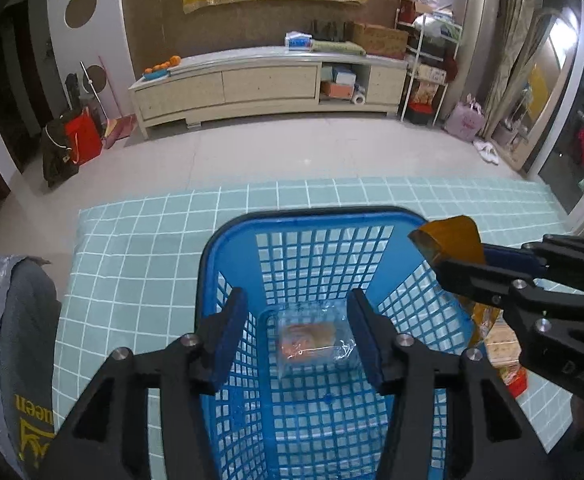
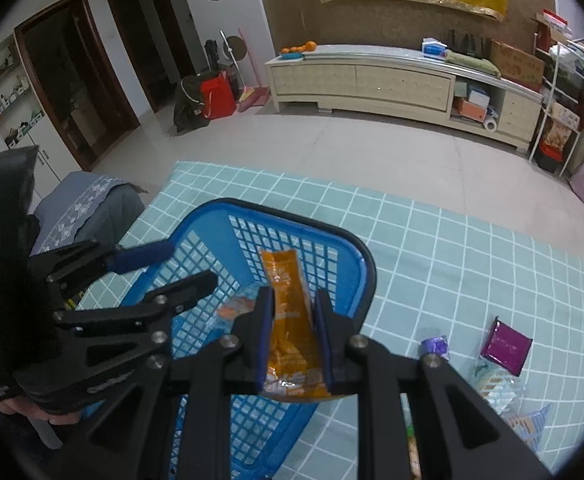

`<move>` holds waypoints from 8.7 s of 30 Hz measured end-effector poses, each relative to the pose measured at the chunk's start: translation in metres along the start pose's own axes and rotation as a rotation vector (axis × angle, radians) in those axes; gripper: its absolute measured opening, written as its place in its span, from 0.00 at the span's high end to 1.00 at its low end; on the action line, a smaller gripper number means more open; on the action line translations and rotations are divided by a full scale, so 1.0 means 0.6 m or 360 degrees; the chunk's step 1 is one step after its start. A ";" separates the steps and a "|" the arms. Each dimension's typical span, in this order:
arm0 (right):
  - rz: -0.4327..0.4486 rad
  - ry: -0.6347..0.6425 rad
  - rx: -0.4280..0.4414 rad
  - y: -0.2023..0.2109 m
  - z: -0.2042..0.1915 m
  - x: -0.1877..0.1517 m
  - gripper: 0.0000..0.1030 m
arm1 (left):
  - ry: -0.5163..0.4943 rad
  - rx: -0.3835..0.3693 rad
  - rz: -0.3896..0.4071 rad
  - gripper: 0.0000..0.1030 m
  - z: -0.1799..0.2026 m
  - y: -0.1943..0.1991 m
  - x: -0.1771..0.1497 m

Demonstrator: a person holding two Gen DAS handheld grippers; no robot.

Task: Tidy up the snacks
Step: 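Lower both held snacks into the blue basket and open both tools, then withdraw both tools from the basket and move over the snack pile, then grasp the striped bag with the left tool while the right tool grasps the clear bag, then carry the striped bag and clear bag over the blue basket and lower them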

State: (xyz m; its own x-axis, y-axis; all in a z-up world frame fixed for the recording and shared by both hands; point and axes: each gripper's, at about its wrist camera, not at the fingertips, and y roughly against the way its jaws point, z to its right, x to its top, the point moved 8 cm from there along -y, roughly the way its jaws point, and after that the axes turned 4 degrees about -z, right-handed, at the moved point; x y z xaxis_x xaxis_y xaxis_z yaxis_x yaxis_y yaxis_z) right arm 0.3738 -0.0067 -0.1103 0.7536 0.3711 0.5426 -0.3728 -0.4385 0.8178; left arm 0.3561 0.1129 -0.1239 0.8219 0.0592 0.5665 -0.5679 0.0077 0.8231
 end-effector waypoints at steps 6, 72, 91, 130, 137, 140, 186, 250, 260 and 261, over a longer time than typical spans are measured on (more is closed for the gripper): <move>0.0022 0.0000 -0.0003 0.020 -0.011 0.002 0.76 | 0.0032 -0.0017 0.0025 0.46 -0.013 0.029 -0.003; 0.0003 -0.0130 -0.0380 0.232 0.119 -0.249 0.18 | -0.0279 -0.0261 0.0025 0.34 0.245 0.142 -0.161; -0.0070 -0.0208 -0.0367 0.208 0.262 -0.296 0.18 | -0.0338 -0.0295 -0.0188 0.34 0.361 0.035 -0.161; -0.0400 -0.0866 -0.0202 0.063 0.480 -0.298 0.19 | -0.0549 -0.0171 -0.0666 0.34 0.482 -0.258 -0.031; -0.0405 -0.0827 -0.0180 0.058 0.471 -0.297 0.19 | -0.0540 -0.0216 -0.0686 0.50 0.486 -0.277 -0.039; -0.0413 -0.0806 -0.0180 0.059 0.464 -0.297 0.19 | -0.0543 -0.0215 -0.0662 0.52 0.478 -0.277 -0.043; -0.0467 -0.0550 -0.0387 0.059 0.351 -0.233 0.78 | -0.0327 -0.0334 -0.0352 0.53 0.367 -0.069 -0.030; -0.0435 -0.0079 -0.0396 -0.059 -0.016 -0.002 0.78 | -0.0010 -0.0176 -0.0063 0.53 -0.026 0.096 -0.002; -0.0345 -0.0047 -0.0572 -0.037 -0.002 0.007 0.13 | -0.0007 -0.0161 -0.0076 0.53 -0.020 0.101 -0.011; -0.0350 -0.0043 -0.0570 -0.034 -0.002 0.005 0.13 | -0.0007 -0.0159 -0.0076 0.53 -0.019 0.102 -0.012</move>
State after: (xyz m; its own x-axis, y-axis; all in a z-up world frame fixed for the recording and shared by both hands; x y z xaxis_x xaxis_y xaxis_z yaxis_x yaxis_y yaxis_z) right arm 0.3831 0.0042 -0.1254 0.8483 0.4006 0.3463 -0.3626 -0.0372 0.9312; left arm 0.3149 0.1245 -0.0781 0.8483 0.0520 0.5270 -0.5294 0.1100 0.8412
